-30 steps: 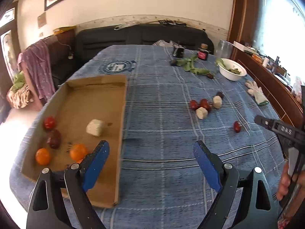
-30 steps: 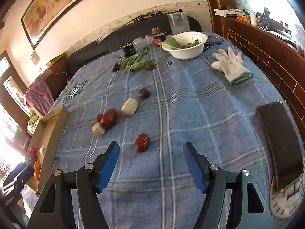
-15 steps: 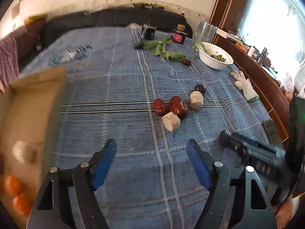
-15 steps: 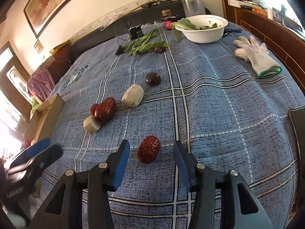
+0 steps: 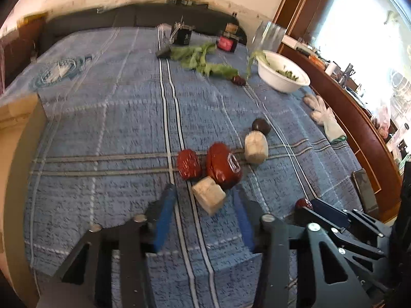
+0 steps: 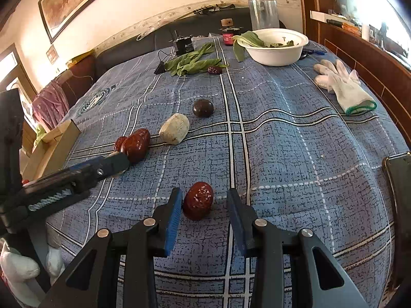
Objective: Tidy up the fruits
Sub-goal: 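Close the left gripper on a white cube while the right gripper grasps a red date, then carry the cube and date over the box and open both grippers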
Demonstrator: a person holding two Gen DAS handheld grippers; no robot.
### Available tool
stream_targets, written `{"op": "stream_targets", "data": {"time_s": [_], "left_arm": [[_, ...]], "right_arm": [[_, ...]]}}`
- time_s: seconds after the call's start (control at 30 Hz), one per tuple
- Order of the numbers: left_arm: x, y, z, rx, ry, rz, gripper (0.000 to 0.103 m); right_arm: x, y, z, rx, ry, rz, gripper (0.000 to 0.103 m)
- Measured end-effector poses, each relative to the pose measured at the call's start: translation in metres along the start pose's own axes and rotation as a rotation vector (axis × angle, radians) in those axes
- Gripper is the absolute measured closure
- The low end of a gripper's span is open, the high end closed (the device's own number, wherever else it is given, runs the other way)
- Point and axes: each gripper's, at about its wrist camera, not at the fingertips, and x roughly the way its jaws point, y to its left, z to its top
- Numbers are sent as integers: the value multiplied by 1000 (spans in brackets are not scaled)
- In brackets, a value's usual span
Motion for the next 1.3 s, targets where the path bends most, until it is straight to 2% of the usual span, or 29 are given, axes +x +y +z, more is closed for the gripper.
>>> {"op": "stream_targets", "data": {"time_s": [0.03, 0.1, 0.17, 0.3, 0.47, 0.6, 0.67, 0.77, 0.9, 1.03, 1.1, 1.2, 1.3], "left_arm": [[1, 1, 0, 1, 8, -20, 79], [0, 4, -2, -15, 0, -56, 79], [-2, 6, -2, -26, -14, -61, 79], [-7, 8, -4, -35, -39, -65, 79], [-12, 8, -6, -35, -63, -57, 79], [-23, 14, -13, -72, -81, -48, 79], [-33, 17, -16, -89, -82, -38, 79], [-68, 28, -26, -120, -100, -82, 79], [-124, 57, -32, -154, -116, -100, 79], [-172, 108, -24, -217, -157, -50, 79], [-187, 137, -18, -252, -172, 25, 78], [-193, 167, -10, -263, -163, 131, 78], [-183, 194, -8, -292, -122, 189, 78]], "right_arm": [[0, 1, 0, -3, 0, -4, 64], [1, 2, 0, -6, -1, -2, 65], [1, 0, 0, -3, 1, 5, 74], [1, -1, 1, 4, -1, 11, 78], [0, -1, 0, 12, -15, 16, 78], [-5, -1, -1, 20, -41, -4, 78], [-7, 0, -2, 14, -52, -13, 78], [-9, 6, -2, -5, -37, -39, 78], [-35, 32, -3, -33, -44, 37, 78], [-66, 79, 11, -97, -91, 138, 78], [-76, 110, 19, -146, -106, 187, 78], [-76, 161, 27, -226, -97, 251, 77], [-59, 211, 24, -299, -66, 282, 77]]}}
